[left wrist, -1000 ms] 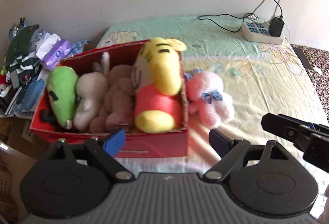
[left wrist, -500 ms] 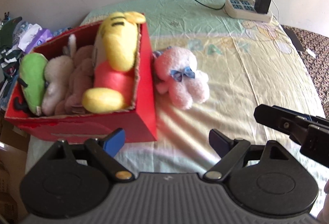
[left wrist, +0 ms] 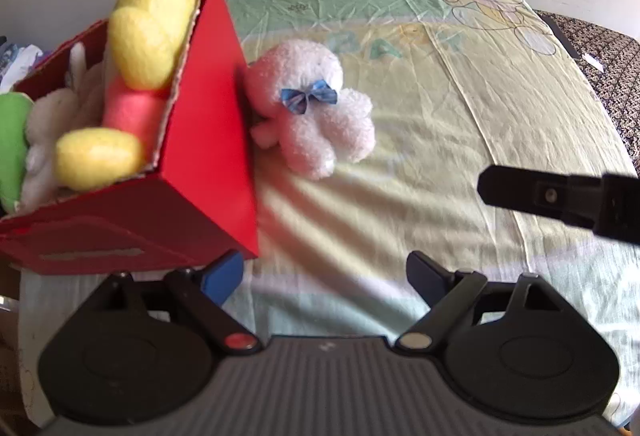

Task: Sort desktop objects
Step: 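Move both grippers to the pink bunny plush beside the box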

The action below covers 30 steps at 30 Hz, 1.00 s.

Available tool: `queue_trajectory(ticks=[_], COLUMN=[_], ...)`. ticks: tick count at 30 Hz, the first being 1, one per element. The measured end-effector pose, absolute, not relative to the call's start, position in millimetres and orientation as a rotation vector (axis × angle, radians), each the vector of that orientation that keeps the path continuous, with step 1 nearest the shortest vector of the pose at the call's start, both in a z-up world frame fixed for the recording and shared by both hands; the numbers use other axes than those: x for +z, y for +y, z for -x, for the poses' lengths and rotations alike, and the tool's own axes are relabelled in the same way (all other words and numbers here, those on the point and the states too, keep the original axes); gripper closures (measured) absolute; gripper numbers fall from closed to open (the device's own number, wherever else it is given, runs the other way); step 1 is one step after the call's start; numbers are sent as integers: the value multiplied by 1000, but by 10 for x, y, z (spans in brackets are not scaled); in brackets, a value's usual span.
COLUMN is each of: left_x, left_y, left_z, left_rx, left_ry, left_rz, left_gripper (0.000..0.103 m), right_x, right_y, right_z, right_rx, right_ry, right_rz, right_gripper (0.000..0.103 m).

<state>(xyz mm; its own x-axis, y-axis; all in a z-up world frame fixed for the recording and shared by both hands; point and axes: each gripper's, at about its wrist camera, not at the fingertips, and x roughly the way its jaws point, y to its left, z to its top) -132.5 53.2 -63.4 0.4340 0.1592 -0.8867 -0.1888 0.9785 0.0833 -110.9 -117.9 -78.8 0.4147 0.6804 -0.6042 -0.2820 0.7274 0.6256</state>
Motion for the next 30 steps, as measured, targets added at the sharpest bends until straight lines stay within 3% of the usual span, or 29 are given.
queue_trajectory(ticks=[19,23,30], left_x=[-811,-787,-758], left_y=[640,681,707], left_z=[1431,1447,1535], left_rx=[98,107,97], left_ry=[1080,1075,1061], left_rz=[79,81,100], left_gripper=[15,15,15], right_x=[-1344,-1397,-1274], right_y=[-489,-386,-655], right_z=[205,211,382], right_rx=[747,735,729], right_ry=[1104,1130,1099], right_rz=[-507,-518,-553], right_gripper=[54,72,75])
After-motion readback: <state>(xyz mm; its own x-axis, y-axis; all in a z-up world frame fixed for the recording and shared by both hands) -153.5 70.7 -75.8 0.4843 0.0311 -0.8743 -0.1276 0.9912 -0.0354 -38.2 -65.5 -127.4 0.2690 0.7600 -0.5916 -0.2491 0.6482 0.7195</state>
